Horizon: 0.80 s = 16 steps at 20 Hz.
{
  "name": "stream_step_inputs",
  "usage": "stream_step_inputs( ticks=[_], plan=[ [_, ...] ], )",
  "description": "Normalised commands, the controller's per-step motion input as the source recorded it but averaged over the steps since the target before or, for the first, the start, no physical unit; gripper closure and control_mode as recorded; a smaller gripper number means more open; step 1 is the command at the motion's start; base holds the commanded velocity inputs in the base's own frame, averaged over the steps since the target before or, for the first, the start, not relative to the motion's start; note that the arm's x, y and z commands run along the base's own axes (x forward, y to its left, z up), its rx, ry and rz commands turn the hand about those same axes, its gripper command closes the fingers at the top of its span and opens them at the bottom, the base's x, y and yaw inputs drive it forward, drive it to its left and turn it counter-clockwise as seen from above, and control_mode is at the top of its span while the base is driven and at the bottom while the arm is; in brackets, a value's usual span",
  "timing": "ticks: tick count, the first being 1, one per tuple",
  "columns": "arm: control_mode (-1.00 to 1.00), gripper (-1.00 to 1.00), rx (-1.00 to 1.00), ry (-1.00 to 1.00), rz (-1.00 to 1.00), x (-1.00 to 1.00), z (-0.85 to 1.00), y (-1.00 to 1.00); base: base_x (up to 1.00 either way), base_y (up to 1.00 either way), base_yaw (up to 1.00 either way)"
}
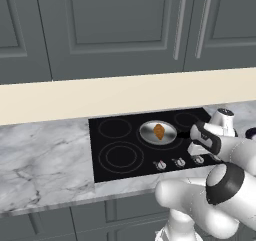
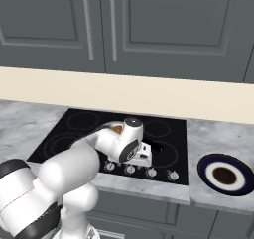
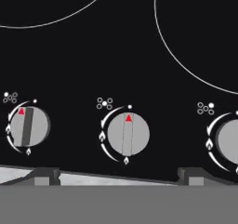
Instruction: Pick the croissant and place it on the pan. Then turn on the stove to warm the croissant.
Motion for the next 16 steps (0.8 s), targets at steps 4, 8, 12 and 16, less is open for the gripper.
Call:
stream_step_inputs(
  ticks=[4,8,12,16],
  plan=[
    [-1.00,-1.00,0.00,0.00,0.00,0.13,-0.21,0.00,0.00,0.00,0.00],
    [-1.00,-1.00,0.00,0.00,0.00,0.10,-0.16,0.00,0.00,0.00,0.00],
    [-1.00,-1.00,0.00,0.00,0.00,0.09,-0.12,0.00,0.00,0.00,0.00],
    [-1.00,-1.00,0.00,0.01,0.00,0.07,-0.09,0.00,0.00,0.00,0.00]
  ],
)
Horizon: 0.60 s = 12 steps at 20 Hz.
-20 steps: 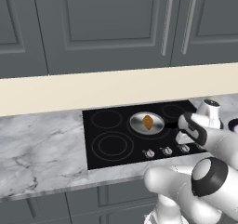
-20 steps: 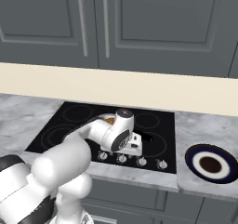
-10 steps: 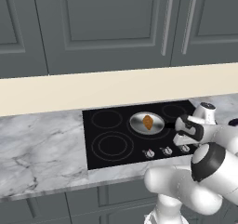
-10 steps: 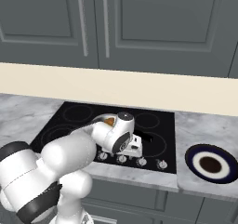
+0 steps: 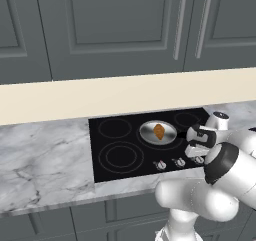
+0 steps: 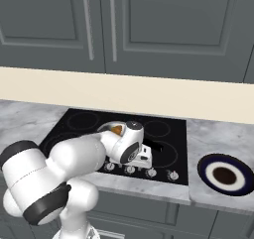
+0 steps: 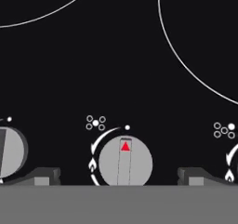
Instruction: Pick the croissant and place it on the pan. Then turn on the stove to warm the croissant.
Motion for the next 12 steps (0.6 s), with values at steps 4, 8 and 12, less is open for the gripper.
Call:
stream_step_inputs(
  ticks=[4,8,12],
  plan=[
    [-1.00,-1.00,0.00,0.00,0.00,0.04,-0.09,-0.02,0.00,0.00,0.00],
    [-1.00,-1.00,0.00,0.00,0.00,0.05,-0.09,-0.01,0.00,0.00,0.00],
    [-1.00,-1.00,0.00,0.00,0.00,0.05,-0.10,-0.01,0.00,0.00,0.00]
  ],
)
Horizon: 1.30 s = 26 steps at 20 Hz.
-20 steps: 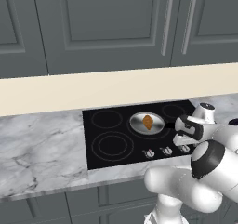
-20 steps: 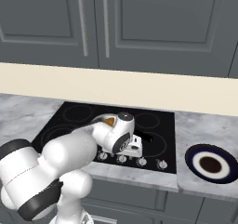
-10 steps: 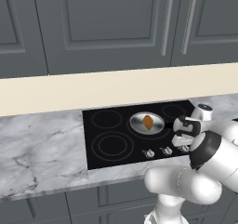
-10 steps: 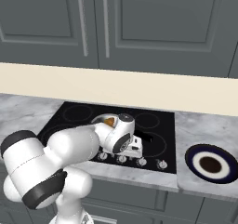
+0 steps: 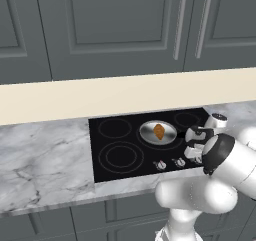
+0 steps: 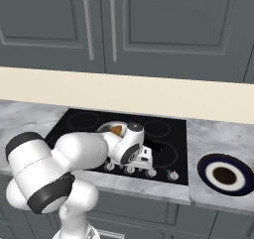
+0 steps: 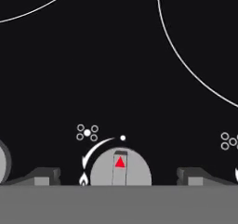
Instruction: Pick the croissant and place it on the pan. Then turn on the stove to warm the croissant.
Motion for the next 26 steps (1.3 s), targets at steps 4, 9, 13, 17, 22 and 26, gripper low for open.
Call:
stream_step_inputs(
  ticks=[4,9,13,17,22,26],
  plan=[
    [-1.00,-1.00,0.00,0.00,0.00,0.04,-0.11,-0.03,0.00,0.00,0.00],
    [-1.00,1.00,0.00,0.00,0.00,0.00,-0.14,-0.02,0.00,0.00,0.00],
    [-1.00,1.00,0.00,0.01,0.00,0.00,-0.17,0.00,0.00,0.00,0.00],
    [-1.00,1.00,0.00,0.02,0.00,0.00,-0.10,0.00,0.00,0.00,0.00],
    [-1.00,1.00,0.00,0.00,0.00,-0.04,0.00,0.00,0.00,0.00,0.00],
    [-1.00,1.00,0.00,-0.01,0.00,-0.28,-0.07,0.09,0.00,0.00,0.00]
  ],
)
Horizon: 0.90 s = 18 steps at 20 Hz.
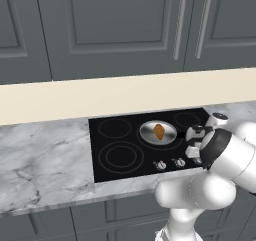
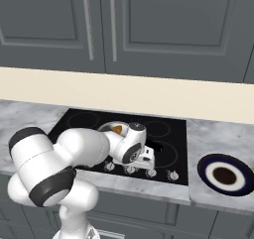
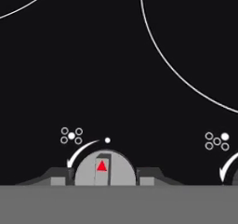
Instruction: Pick the croissant and place it on the pan. Then turn on the stove to warm the croissant.
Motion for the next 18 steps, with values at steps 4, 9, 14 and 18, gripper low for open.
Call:
stream_step_inputs(
  ticks=[4,9,14,18],
  plan=[
    [-1.00,1.00,0.00,0.00,0.00,-0.18,-0.02,0.14,0.00,0.00,0.00],
    [-1.00,1.00,0.00,0.00,0.00,0.00,0.00,0.01,0.00,0.00,0.00],
    [-1.00,1.00,0.00,0.00,0.00,0.00,0.00,0.00,0.00,0.00,0.00],
    [-1.00,1.00,0.00,0.04,0.07,0.00,-0.01,0.00,0.00,0.00,0.00]
  ],
)
